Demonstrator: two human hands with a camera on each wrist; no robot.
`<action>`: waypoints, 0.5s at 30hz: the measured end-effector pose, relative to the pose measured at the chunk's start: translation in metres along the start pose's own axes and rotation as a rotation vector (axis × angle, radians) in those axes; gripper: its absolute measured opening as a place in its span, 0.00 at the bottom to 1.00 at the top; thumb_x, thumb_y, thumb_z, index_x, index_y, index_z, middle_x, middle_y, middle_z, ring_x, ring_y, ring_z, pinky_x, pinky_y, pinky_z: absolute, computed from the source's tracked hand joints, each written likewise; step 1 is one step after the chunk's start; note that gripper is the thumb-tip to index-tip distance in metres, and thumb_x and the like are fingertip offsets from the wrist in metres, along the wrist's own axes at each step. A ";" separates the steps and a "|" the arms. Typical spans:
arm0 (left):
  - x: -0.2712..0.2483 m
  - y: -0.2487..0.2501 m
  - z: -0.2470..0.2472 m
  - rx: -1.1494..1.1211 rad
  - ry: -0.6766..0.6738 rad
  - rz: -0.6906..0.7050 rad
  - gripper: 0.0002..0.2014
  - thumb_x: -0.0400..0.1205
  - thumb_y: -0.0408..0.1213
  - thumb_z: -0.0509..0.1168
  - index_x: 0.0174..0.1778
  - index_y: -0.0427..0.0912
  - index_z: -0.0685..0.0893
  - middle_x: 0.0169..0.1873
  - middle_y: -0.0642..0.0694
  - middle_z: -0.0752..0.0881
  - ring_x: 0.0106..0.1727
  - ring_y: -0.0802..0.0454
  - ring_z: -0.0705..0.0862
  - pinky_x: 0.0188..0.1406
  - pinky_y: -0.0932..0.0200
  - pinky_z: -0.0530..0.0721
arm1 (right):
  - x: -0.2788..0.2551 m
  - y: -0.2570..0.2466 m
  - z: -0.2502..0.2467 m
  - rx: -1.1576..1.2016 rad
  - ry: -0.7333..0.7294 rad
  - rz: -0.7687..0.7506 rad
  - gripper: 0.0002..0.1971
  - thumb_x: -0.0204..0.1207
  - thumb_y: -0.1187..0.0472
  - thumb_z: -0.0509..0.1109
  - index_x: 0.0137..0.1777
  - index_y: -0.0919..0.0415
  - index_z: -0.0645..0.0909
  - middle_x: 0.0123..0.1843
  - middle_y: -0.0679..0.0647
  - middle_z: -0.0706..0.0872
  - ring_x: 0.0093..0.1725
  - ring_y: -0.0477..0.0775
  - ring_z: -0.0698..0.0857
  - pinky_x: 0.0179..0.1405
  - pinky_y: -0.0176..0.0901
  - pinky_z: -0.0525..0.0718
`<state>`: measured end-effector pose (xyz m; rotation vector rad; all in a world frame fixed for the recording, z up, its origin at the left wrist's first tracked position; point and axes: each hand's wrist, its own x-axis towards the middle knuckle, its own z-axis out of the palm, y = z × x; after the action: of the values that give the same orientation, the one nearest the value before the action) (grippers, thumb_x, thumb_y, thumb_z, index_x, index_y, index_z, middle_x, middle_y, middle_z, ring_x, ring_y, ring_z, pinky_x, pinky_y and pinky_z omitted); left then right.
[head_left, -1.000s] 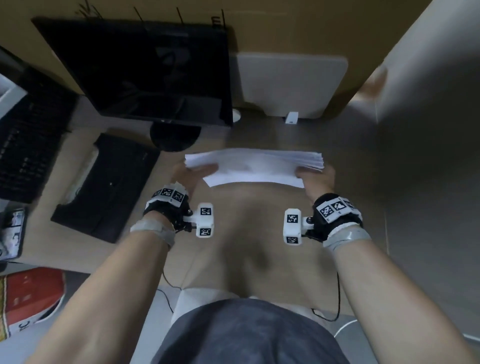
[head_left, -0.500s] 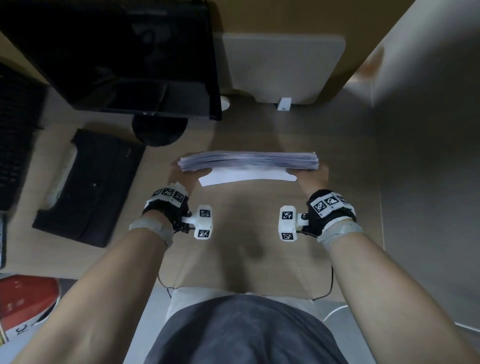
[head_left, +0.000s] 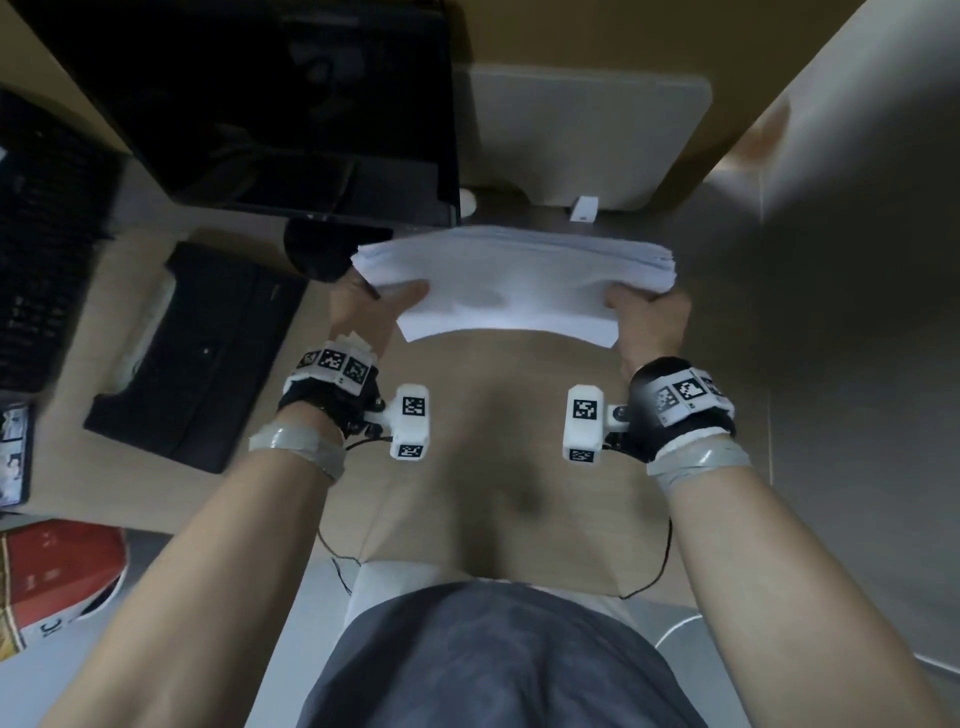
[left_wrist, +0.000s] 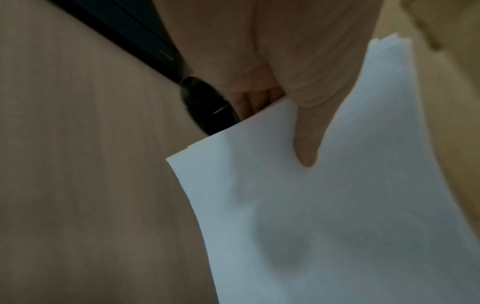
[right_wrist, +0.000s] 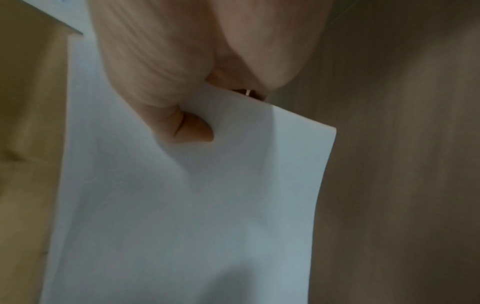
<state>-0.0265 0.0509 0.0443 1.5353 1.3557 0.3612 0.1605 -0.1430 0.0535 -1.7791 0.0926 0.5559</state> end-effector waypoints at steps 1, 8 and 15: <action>0.004 -0.013 0.005 0.088 -0.013 -0.077 0.30 0.72 0.44 0.78 0.68 0.36 0.78 0.58 0.45 0.84 0.54 0.50 0.83 0.50 0.61 0.79 | 0.001 0.013 0.001 -0.065 -0.030 0.077 0.08 0.67 0.72 0.71 0.40 0.59 0.84 0.35 0.50 0.85 0.36 0.52 0.85 0.34 0.41 0.84; 0.009 -0.051 0.027 0.190 -0.058 -0.278 0.20 0.74 0.39 0.72 0.59 0.34 0.80 0.43 0.44 0.81 0.36 0.48 0.78 0.29 0.64 0.71 | 0.010 0.050 0.001 -0.281 -0.033 0.349 0.24 0.71 0.63 0.76 0.64 0.65 0.72 0.55 0.57 0.81 0.53 0.58 0.83 0.52 0.51 0.79; 0.004 -0.023 0.021 0.059 -0.022 -0.233 0.10 0.77 0.29 0.69 0.36 0.41 0.75 0.32 0.47 0.76 0.33 0.47 0.75 0.29 0.64 0.76 | 0.005 0.033 0.001 -0.274 -0.043 0.268 0.06 0.70 0.72 0.72 0.41 0.60 0.83 0.40 0.55 0.83 0.42 0.56 0.81 0.45 0.46 0.78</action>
<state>-0.0225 0.0416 0.0147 1.4052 1.5206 0.1596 0.1529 -0.1506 0.0221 -2.0344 0.2372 0.8309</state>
